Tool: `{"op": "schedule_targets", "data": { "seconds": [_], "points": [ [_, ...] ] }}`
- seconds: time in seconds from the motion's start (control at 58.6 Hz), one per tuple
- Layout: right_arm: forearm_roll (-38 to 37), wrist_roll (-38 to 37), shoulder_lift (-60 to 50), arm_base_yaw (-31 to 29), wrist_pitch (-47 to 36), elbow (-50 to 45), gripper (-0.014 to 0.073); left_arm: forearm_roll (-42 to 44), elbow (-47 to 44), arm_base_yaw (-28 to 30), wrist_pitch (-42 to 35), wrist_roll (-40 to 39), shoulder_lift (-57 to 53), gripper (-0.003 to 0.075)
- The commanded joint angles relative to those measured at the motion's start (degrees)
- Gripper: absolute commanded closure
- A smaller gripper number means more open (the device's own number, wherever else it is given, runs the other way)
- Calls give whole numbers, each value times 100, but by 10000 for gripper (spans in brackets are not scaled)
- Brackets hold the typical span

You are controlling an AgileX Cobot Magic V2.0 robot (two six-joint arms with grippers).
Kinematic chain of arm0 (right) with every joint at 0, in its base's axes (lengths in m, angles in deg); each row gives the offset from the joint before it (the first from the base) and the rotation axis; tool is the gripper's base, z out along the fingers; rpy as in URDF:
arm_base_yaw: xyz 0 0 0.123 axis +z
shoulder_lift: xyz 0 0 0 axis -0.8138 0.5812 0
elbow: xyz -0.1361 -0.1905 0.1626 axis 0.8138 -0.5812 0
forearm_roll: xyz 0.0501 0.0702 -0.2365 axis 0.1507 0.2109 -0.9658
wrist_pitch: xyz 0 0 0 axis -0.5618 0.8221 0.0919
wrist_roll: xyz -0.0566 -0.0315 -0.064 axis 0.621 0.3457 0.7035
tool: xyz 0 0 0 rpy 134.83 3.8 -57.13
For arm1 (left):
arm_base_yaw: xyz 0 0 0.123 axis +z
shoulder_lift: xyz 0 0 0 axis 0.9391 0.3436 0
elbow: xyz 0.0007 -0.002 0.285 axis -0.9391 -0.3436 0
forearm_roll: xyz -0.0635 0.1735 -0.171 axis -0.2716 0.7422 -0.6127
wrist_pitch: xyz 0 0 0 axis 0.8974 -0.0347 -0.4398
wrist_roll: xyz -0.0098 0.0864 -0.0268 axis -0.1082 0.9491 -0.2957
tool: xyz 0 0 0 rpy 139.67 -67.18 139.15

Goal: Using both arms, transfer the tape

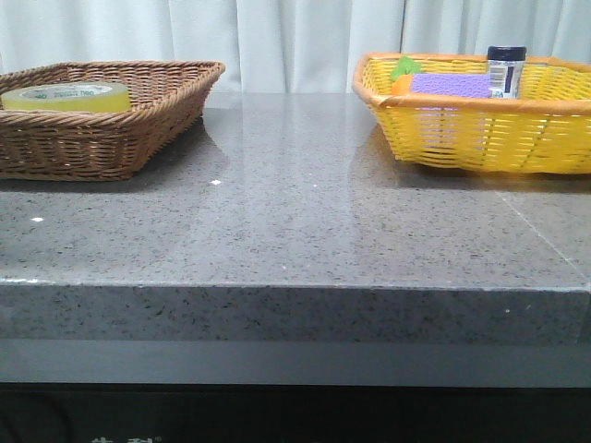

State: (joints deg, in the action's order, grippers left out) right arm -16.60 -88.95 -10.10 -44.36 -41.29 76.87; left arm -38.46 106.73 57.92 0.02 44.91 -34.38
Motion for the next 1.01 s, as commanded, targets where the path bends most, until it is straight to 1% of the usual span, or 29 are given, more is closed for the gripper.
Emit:
{"op": "schedule_targets", "data": {
  "seconds": [0.0,0.239,0.341,0.478,0.614,0.989],
  "points": [
    [-66,15,42,-24,-433,144,662,-83,-389,-48,-569,-2,-692,740],
    [-66,15,42,-24,-433,144,662,-121,-1379,-48,-529,-2,-2423,740],
    [-66,15,42,-24,-433,144,662,-121,-1639,-48,-426,-2,-3063,740],
    [-66,15,42,-24,-433,144,662,-336,-1859,-48,-127,-2,-3747,740],
    [-66,15,42,-24,-433,144,662,-336,-1882,-48,-45,-2,-4026,740],
    [-66,15,42,-24,-433,144,662,-336,-1882,-48,-59,-2,-4034,740]
  ]
}}
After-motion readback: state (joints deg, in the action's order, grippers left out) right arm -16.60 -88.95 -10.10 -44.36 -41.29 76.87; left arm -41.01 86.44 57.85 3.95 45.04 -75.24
